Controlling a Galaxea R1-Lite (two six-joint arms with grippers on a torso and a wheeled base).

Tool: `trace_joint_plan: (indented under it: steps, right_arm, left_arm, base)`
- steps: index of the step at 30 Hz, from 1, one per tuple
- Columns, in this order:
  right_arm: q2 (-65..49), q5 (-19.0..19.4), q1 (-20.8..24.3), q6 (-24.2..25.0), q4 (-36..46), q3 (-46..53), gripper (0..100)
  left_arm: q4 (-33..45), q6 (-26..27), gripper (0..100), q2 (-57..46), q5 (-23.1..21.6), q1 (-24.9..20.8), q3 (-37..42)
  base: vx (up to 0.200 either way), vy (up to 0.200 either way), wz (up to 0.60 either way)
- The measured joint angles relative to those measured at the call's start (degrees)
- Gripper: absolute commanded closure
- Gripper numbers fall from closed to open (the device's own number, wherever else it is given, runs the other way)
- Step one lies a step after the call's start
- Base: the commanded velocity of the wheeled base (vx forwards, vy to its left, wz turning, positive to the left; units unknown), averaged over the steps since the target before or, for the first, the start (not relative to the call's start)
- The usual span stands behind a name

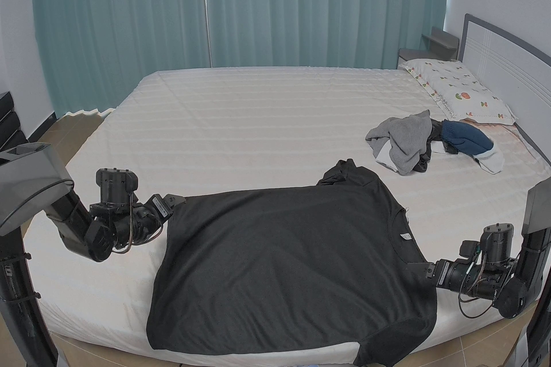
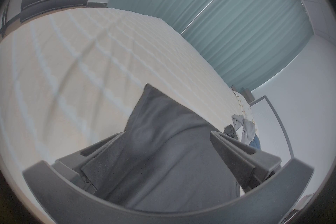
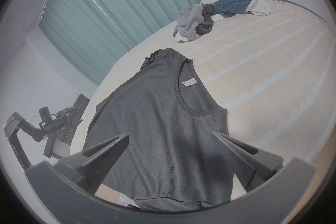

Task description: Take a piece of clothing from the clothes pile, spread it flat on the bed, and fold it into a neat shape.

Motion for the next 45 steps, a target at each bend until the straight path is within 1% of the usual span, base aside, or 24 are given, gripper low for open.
trace_joint_plan:
  steps: [6, 10, 14, 23, 28, 29, 39, 41, 45]
  right_arm:
    - [0.2, 0.1, 0.6, 0.6, 0.0, 0.1, 0]
    - [0.3, 0.1, 1.4, 1.6, 0.0, 0.0, 0]
    - [0.4, 0.0, 1.7, 2.0, 0.0, 0.0, 0]
    - [1.2, 0.0, 1.9, 2.2, 0.0, -1.1, 0]
    - [1.5, 0.0, 2.0, 2.2, 0.1, -1.4, 0]
    - [1.6, 0.0, 2.0, 2.2, 0.1, -1.5, 0]
    - [1.8, -0.1, 1.8, 2.2, 0.0, -2.3, 0]
    - [2.0, -0.1, 1.7, 2.5, 0.1, -3.2, 0]
    - [2.9, -0.4, 1.5, 3.2, 0.3, -6.6, 0]
  left_arm:
    - [3.2, -0.2, 0, 7.1, -1.4, 1.4, -12.0]
    - [5.4, -0.2, 0, 11.8, -1.3, 2.0, -19.3]
    - [8.1, -0.6, 0, 15.3, -0.8, 2.3, -24.9]
    - [9.5, -1.3, 0, 21.1, 3.6, 2.7, -32.4]
    - [9.5, -1.3, 0, 22.3, 3.9, 2.9, -33.5]
    - [9.5, -1.3, 100, 22.5, 3.9, 2.9, -33.6]
    - [9.5, -1.3, 100, 23.1, 4.5, 2.9, -33.8]
    - [9.5, -1.3, 100, 23.1, 5.8, 2.9, -34.1]
    - [9.4, -1.4, 100, 23.1, 10.0, 2.9, -36.2]
  base:
    - [0.0, 0.0, 0.0]
    - [0.0, 0.0, 0.0]
    - [0.0, 0.0, 0.0]
    - [0.0, 0.0, 0.0]
    - [0.0, 0.0, 0.0]
    - [0.0, 0.0, 0.0]
    - [0.0, 0.0, 0.0]
    - [0.0, 0.0, 0.0]
    - [0.0, 0.0, 0.0]
